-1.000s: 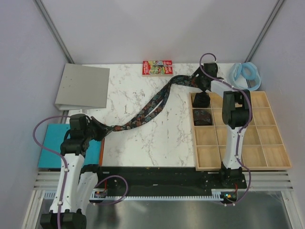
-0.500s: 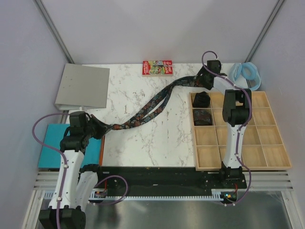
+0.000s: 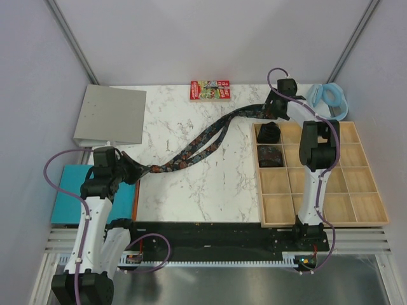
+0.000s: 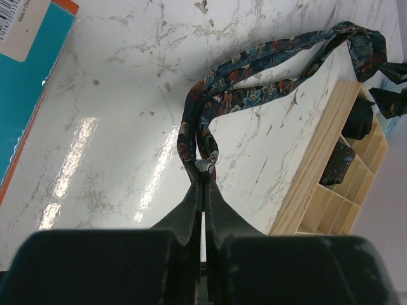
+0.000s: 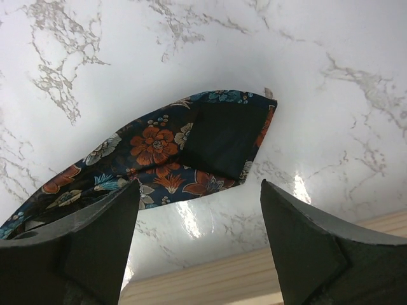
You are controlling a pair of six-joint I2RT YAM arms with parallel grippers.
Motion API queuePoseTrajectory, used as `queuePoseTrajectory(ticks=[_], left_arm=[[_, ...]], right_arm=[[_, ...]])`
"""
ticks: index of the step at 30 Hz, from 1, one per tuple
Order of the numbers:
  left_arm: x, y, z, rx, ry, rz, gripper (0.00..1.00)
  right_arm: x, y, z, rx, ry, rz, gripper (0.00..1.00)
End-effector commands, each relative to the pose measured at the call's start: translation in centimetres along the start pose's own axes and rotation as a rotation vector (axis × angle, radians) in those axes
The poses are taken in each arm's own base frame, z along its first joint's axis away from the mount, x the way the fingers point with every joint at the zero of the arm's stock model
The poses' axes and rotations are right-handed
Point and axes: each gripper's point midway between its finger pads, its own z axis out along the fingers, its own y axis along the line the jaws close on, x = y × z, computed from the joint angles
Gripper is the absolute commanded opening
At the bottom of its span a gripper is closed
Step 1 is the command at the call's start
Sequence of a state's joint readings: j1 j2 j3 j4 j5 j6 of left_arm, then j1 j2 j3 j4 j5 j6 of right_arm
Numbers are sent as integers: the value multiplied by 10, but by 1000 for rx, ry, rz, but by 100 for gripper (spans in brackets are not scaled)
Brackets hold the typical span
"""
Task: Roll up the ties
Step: Flatten out the tie at the center of the board.
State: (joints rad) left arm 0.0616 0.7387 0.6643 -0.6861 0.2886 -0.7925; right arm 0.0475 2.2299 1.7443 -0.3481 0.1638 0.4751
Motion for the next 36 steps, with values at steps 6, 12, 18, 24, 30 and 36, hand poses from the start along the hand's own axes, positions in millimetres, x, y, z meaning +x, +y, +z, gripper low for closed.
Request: queuePoseTrajectory(ticks=[6,12,18,24,30,36], left_arm=[[-18,-14,-2,31,-47,51,2],[-19,-15,-1,29,-41,51,2],[-19,-13,0,24,-43,52,2],[-18,-10,3,18,-41,50,2],[-17,-8,5,11,-40,52,2],[-17,-6,8,8,-37,50,2]], right_arm=[[-29,-3,-18,8,-52,-103,84],[-8,-8,6,23,-7,-106,79],[-3,-4,19,14,7,-109,75],[10,1,27,37,19,-148,74],[25,3,32,63,40,-189,40],[32,5,31,48,57,-190,12]])
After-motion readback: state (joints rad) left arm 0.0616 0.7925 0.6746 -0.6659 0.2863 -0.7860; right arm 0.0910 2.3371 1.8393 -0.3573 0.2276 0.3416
